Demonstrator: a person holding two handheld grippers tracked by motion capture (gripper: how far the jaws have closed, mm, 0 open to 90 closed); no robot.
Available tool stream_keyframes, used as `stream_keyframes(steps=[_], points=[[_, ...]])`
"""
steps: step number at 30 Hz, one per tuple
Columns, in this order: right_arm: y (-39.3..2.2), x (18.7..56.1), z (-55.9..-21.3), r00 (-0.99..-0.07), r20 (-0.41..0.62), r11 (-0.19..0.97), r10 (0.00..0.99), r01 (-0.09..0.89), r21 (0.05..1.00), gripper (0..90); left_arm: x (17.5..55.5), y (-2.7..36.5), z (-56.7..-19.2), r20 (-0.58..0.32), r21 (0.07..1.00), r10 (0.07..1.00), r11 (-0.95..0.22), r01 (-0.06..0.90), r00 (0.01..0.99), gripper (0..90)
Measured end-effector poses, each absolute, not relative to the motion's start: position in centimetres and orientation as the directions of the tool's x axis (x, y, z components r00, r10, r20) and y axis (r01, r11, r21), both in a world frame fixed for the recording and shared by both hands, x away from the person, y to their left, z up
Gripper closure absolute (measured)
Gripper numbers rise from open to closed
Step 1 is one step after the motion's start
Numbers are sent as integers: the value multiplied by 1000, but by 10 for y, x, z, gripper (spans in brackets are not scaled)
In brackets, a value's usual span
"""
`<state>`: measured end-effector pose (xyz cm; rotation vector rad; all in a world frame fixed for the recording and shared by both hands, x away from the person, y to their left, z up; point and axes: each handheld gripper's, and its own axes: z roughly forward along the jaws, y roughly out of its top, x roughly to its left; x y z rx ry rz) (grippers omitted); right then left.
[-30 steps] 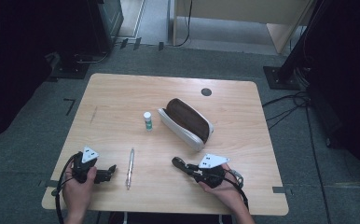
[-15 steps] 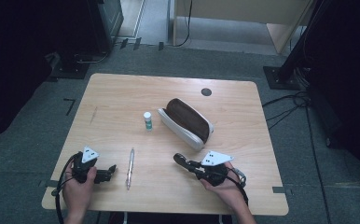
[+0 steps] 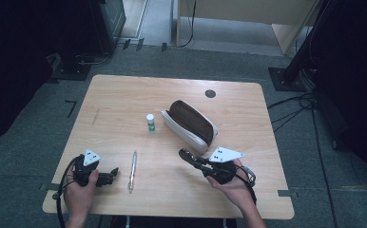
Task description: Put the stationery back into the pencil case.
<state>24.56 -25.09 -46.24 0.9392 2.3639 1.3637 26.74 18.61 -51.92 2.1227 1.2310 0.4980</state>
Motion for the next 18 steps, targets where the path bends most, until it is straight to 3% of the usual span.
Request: stream_keyframes(steps=[18], points=[[-264, 263, -419, -706, 76, 304, 704, 396, 867, 785, 267, 186, -519, 12, 681, 870, -368, 633, 493, 0]])
